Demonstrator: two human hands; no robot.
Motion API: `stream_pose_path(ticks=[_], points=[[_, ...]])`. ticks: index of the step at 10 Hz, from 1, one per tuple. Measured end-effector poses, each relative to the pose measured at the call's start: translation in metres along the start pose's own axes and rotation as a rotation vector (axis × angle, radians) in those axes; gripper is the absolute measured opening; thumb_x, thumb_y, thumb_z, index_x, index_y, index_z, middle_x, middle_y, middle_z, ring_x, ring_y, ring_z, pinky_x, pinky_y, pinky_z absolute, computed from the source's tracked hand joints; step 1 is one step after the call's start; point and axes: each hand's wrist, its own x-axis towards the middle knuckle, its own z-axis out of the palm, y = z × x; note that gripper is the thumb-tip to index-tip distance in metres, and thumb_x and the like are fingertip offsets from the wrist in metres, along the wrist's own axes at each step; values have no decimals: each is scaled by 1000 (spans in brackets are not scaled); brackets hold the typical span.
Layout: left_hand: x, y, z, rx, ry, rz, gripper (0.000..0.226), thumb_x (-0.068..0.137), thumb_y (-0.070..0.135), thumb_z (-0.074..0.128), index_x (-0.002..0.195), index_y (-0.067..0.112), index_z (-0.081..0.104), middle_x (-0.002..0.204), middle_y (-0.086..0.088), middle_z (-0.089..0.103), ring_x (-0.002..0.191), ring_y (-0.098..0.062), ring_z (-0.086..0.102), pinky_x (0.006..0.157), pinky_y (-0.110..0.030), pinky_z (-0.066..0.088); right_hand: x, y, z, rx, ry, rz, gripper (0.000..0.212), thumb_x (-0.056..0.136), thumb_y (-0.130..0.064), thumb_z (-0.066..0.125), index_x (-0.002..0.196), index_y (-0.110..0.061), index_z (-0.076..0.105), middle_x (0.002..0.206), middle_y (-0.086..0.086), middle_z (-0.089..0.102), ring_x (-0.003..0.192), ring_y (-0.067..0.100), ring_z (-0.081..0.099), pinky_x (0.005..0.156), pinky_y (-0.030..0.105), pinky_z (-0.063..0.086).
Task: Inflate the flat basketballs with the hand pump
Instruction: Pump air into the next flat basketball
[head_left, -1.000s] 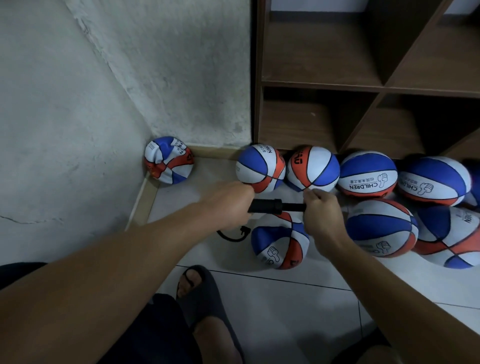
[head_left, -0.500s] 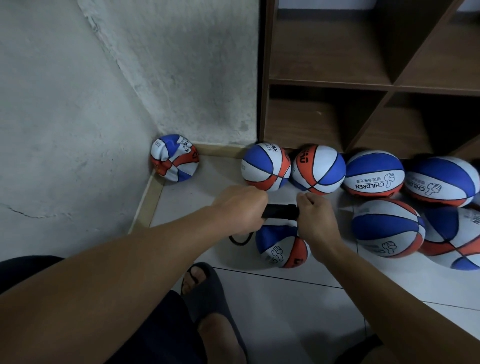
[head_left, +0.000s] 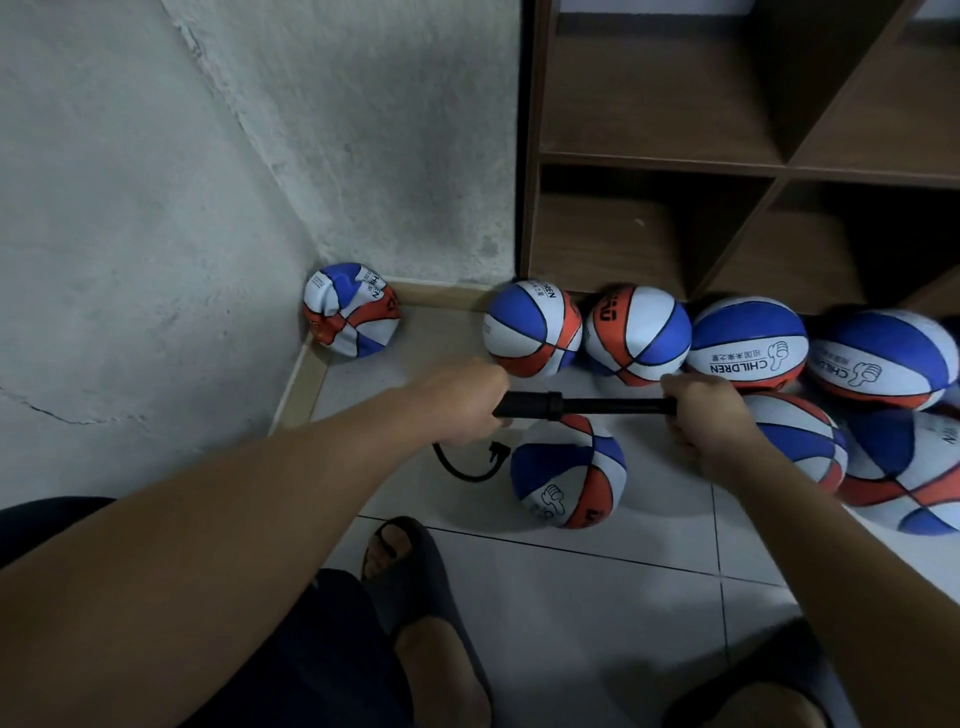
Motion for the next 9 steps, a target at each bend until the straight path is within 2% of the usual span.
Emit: stream_pose_path(ticks=[1, 2, 3, 4, 5, 6, 7, 8, 9], points=[[3, 8, 3, 41, 58, 17, 31, 103, 38, 70, 81, 22, 53, 71, 3, 53, 58, -12, 50, 50, -28, 31, -12, -1, 19, 49, 18, -5, 23, 101, -17, 53, 78, -22, 56, 68, -1, 47, 55, 17, 42, 53, 29, 37], [5, 16, 7, 61, 103, 24, 31, 101, 38, 71, 80, 21, 55, 70, 4, 54, 58, -13, 51, 50, -29, 33, -17, -1, 41, -23, 11, -39, 21, 101, -4, 42, 85, -2, 55, 69, 12, 44, 56, 23, 41, 40, 26, 33], [3, 23, 8, 89, 135, 15, 24, 100, 35, 72, 86, 16, 64, 69, 3, 55, 57, -15, 53, 52, -28, 39, -27, -7, 57, 69, 31, -45, 16, 103, -11, 44, 89, -7, 52, 73, 13, 40, 60, 22, 39, 44, 27, 31], [0, 27, 5, 161, 151, 35, 16, 99, 32, 71, 92, 18, 69, 71, 3, 56, 56, -14, 48, 52, -27, 34, -37, -6, 68, 56, -14, -86, 25, 108, -17, 44, 84, -11, 51, 72, 10, 39, 61, 20, 38, 53, 34, 32], [-3, 30, 7, 209, 170, 66, 20, 99, 32, 71, 87, 17, 65, 70, 2, 56, 55, -13, 46, 51, -25, 31, -42, -2, 75, 87, -41, -59, 30, 111, -26, 45, 84, -13, 50, 68, 6, 38, 60, 21, 38, 57, 36, 33], [-3, 32, 9, 186, 141, 59, 22, 99, 31, 71, 84, 17, 64, 71, 1, 60, 56, -16, 52, 52, -27, 35, -41, -1, 75, 91, -47, -55, 28, 111, -28, 45, 87, -13, 52, 72, 9, 39, 64, 24, 39, 58, 38, 33], [0, 30, 9, 136, 125, 58, 24, 99, 32, 71, 83, 19, 60, 71, 1, 59, 57, -15, 52, 51, -28, 35, -34, -3, 73, 69, -62, -26, 28, 109, -26, 48, 86, -12, 52, 71, 8, 40, 61, 22, 40, 56, 36, 34], [3, 28, 8, 113, 107, 58, 26, 100, 37, 72, 85, 18, 63, 71, 2, 59, 57, -15, 53, 51, -28, 35, -25, -4, 66, -13, -90, -23, 28, 109, -25, 49, 85, -11, 55, 68, 6, 42, 57, 19, 40, 47, 29, 34], [8, 15, 3, 50, 61, 46, 27, 101, 39, 73, 88, 16, 64, 72, 3, 57, 59, -12, 53, 51, -28, 34, -12, 1, 33, -79, -42, -37, 23, 106, -23, 48, 86, -17, 58, 69, 1, 47, 55, 15, 42, 45, 26, 38]])
